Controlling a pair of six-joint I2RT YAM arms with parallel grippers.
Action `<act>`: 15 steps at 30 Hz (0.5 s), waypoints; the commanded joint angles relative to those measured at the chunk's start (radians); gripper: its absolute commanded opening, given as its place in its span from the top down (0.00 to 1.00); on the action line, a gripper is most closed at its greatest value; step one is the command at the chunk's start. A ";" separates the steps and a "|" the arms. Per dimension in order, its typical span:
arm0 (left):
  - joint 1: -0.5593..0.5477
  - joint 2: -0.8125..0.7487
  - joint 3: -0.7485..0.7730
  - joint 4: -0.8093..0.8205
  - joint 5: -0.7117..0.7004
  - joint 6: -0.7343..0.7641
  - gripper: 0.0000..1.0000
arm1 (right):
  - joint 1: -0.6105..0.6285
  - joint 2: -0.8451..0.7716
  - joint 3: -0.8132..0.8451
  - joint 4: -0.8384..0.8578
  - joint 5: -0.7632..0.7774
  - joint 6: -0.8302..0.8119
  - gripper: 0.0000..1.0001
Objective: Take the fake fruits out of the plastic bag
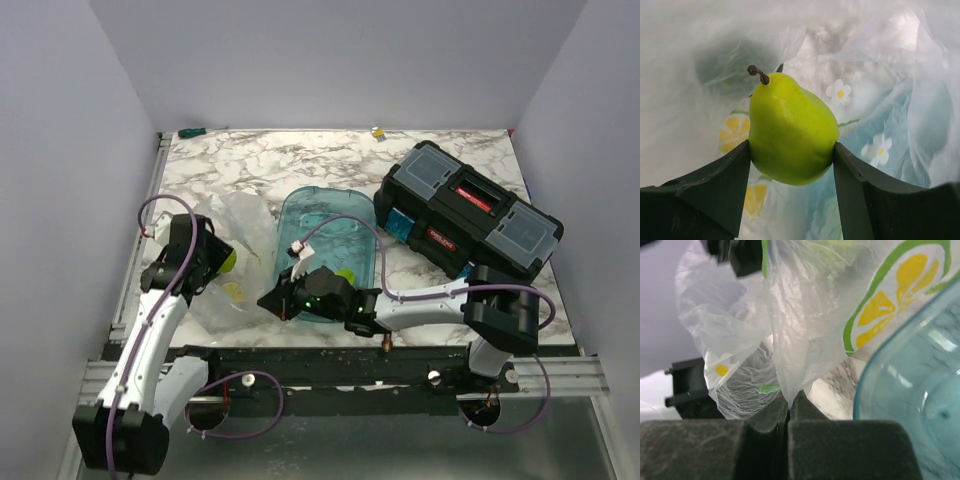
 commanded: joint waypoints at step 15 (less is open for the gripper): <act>0.007 -0.495 0.401 -0.276 0.016 0.381 0.78 | -0.089 0.325 0.435 -0.148 -0.475 0.061 0.99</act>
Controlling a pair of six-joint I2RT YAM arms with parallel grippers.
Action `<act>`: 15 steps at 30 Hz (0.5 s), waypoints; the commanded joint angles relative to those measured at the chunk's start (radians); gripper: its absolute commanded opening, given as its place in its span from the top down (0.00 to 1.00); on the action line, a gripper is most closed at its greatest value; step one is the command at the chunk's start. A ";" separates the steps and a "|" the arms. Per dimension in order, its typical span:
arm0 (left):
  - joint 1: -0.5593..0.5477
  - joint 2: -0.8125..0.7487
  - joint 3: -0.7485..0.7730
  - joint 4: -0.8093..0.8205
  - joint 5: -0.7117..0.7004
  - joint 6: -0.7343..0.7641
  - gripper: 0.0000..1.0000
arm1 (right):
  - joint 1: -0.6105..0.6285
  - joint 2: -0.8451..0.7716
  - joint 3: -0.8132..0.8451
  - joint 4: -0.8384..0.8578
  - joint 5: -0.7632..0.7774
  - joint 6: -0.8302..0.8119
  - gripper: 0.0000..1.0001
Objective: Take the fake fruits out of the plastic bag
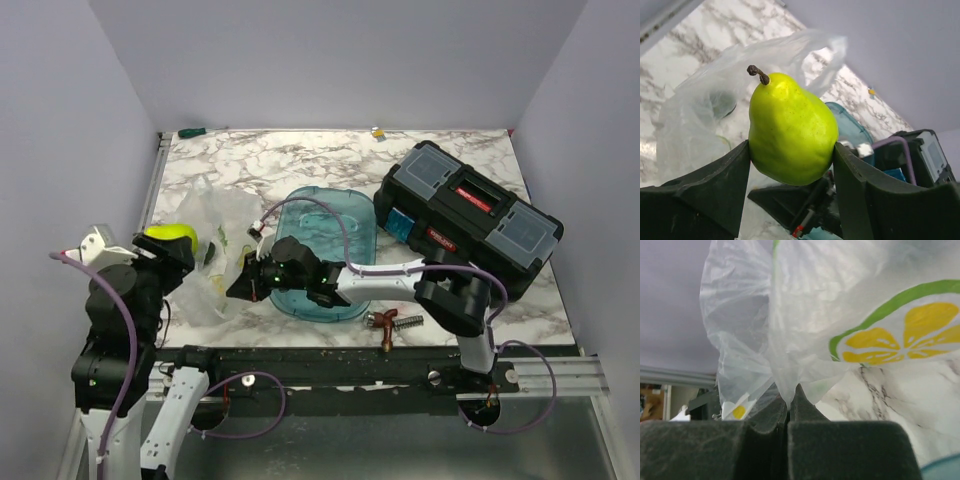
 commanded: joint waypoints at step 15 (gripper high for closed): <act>-0.164 0.187 -0.001 0.458 0.762 0.201 0.81 | 0.020 -0.235 -0.245 -0.082 0.167 -0.007 0.44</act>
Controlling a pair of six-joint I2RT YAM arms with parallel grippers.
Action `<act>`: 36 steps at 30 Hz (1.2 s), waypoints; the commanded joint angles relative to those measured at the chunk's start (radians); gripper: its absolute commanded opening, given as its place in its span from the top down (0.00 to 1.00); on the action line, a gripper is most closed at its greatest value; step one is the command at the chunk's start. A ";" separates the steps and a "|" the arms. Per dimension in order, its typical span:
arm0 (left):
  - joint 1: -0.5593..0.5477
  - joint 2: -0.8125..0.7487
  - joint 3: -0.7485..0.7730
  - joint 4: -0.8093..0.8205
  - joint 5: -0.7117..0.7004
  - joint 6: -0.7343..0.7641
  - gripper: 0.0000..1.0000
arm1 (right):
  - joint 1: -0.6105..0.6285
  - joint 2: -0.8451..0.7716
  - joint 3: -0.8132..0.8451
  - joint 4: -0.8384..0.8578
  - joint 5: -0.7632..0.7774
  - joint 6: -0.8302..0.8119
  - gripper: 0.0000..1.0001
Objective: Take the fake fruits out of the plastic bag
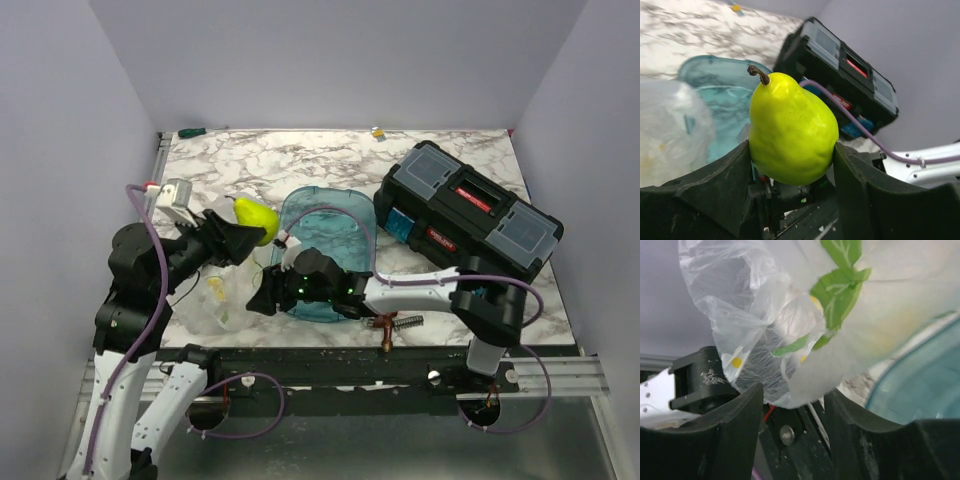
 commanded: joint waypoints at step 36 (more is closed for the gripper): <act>-0.613 1.017 0.218 -0.053 -0.521 0.158 0.80 | -0.032 -1.355 -0.583 -0.846 0.999 0.237 0.22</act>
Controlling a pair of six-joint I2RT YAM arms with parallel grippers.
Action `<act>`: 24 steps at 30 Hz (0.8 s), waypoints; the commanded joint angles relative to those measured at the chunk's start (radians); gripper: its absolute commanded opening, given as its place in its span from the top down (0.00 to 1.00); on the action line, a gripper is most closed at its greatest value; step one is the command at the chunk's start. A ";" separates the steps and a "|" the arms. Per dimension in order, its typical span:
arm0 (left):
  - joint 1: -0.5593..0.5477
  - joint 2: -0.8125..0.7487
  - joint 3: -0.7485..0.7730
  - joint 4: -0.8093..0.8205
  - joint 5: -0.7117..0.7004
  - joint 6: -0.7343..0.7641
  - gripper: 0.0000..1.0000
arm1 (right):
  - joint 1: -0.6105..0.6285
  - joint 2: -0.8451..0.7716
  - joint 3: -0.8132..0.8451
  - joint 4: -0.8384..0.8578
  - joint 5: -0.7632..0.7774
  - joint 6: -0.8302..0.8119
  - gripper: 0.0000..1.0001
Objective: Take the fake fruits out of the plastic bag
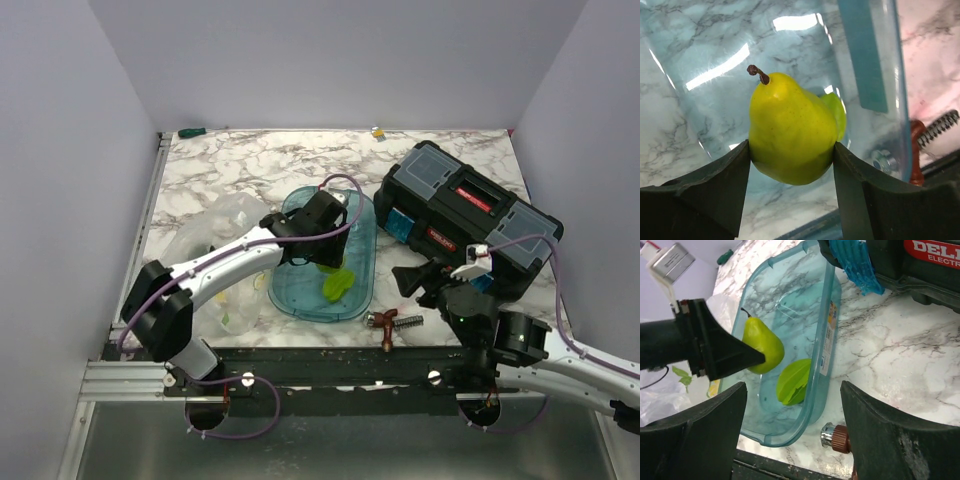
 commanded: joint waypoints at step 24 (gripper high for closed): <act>0.094 0.531 0.463 -0.158 0.240 0.117 0.44 | -0.002 0.120 -0.001 0.032 -0.025 -0.014 0.22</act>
